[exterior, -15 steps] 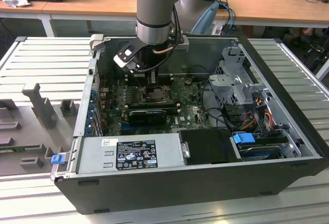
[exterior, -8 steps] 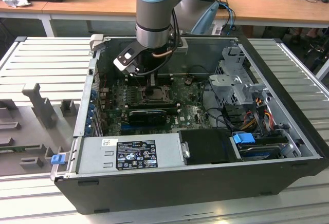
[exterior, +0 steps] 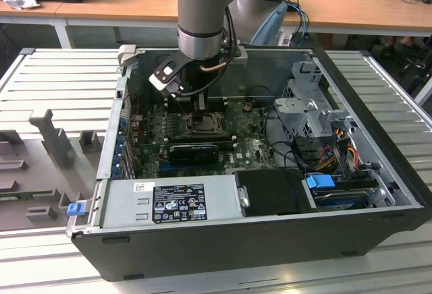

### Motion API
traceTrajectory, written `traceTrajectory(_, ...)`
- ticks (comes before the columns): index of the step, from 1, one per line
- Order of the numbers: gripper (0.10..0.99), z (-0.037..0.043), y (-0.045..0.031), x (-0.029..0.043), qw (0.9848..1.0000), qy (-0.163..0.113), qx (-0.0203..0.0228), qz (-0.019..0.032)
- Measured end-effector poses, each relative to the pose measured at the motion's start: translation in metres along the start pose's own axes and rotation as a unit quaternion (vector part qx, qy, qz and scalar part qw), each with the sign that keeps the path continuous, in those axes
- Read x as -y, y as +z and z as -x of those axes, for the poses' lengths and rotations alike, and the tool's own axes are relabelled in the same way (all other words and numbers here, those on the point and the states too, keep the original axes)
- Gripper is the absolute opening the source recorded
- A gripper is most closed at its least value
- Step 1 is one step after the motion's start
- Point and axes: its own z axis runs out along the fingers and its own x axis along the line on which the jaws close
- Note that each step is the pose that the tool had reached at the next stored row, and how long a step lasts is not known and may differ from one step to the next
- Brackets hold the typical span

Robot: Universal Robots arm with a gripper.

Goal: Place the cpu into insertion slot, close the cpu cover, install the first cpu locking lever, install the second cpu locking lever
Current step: 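Close the cpu cover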

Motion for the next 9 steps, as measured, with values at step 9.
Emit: traceTrajectory(9, 0.106, 0.0, 0.0059, 0.0051, 0.9996, -0.005, 0.0011, 0.028)
